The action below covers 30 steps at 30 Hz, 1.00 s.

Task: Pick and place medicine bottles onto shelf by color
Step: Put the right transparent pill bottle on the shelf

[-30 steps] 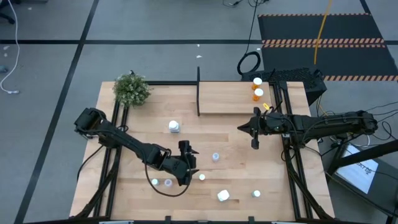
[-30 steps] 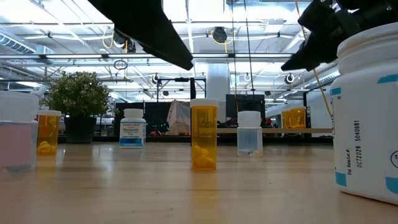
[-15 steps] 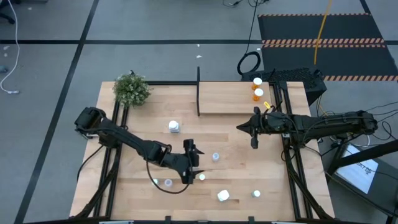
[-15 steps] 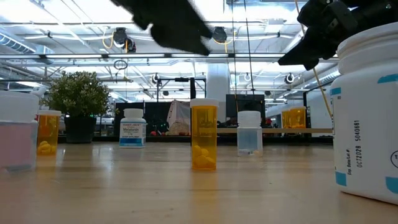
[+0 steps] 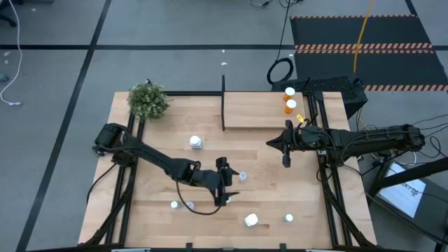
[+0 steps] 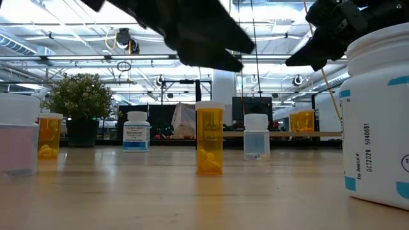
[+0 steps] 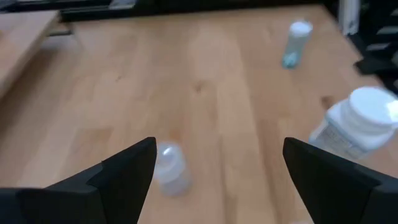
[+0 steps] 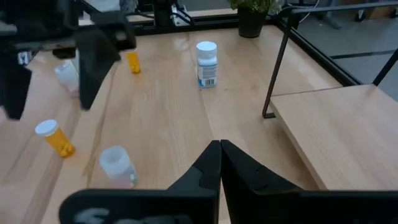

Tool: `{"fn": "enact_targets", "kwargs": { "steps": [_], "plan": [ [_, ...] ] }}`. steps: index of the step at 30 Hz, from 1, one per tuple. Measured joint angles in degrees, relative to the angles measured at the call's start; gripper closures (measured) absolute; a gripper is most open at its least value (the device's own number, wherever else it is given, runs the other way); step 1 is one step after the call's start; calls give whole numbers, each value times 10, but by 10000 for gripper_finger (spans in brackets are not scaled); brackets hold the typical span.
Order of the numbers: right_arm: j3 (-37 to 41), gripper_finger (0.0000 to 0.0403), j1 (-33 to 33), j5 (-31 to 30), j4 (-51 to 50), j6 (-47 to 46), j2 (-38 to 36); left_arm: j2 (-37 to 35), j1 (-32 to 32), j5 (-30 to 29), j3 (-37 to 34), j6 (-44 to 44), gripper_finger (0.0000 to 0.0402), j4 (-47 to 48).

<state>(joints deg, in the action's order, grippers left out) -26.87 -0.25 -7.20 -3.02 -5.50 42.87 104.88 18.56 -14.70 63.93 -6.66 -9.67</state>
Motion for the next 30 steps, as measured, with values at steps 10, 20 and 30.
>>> {"fn": "enact_targets", "kwargs": {
  "steps": [10,20,30],
  "plan": [
    [0,399,0,0,-3,-2,0,52,-39,2,0,-14,51,-18],
    [0,399,0,0,1,-1,0,98,-47,34,0,-10,51,-73],
    [0,399,0,-1,6,5,0,106,-56,33,0,4,94,-87]
  ]
}}
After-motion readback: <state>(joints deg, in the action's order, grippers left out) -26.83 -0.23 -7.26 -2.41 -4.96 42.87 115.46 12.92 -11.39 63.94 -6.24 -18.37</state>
